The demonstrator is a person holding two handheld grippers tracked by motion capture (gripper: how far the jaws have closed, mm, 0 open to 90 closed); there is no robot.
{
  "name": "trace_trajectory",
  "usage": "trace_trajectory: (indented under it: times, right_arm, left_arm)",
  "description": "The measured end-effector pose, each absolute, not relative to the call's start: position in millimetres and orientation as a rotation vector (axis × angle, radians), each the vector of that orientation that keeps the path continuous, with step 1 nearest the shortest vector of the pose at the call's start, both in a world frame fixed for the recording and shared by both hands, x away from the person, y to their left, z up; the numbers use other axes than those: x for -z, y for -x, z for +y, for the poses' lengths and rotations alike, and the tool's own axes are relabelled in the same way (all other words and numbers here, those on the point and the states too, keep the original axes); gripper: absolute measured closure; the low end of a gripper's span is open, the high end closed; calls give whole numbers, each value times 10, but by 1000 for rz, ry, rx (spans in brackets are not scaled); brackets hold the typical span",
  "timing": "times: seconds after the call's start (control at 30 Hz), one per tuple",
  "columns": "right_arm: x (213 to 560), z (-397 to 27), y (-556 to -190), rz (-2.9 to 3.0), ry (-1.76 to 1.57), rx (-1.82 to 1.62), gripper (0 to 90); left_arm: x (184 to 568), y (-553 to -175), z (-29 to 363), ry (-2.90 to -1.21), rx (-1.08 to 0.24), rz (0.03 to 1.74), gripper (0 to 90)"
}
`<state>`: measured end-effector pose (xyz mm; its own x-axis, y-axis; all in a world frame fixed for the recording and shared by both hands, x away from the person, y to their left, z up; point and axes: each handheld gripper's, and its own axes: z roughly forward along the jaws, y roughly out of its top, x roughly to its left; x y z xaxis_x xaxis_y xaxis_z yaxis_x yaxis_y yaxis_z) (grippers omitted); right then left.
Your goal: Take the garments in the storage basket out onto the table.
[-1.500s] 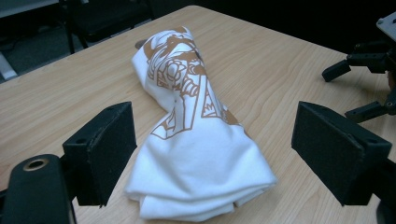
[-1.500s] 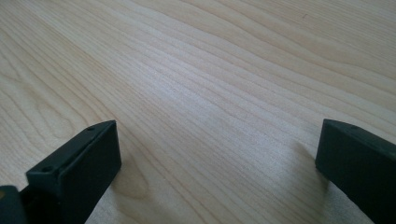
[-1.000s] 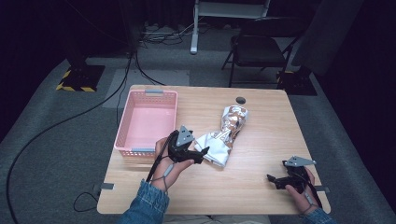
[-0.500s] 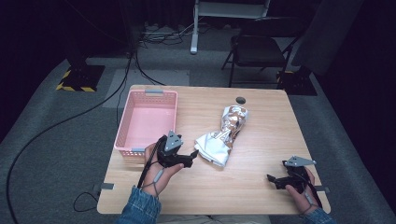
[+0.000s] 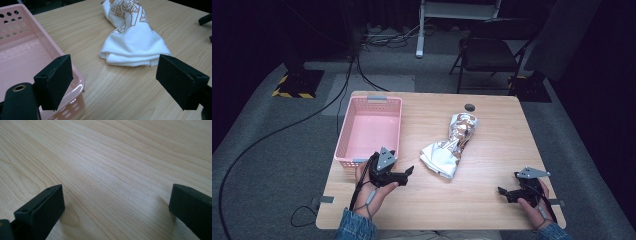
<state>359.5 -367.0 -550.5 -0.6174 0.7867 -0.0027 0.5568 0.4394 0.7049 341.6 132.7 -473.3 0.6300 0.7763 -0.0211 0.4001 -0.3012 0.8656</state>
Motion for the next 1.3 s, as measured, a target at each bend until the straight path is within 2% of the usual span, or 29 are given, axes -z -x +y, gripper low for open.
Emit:
trace_trajectory:
  times: [1.3]
  right_arm:
    - [5505, -3670, -3595, 2365, -1149, -974, 0]
  left_arm:
    - [5063, -3107, 1810, -1911, -569, 1067, 138]
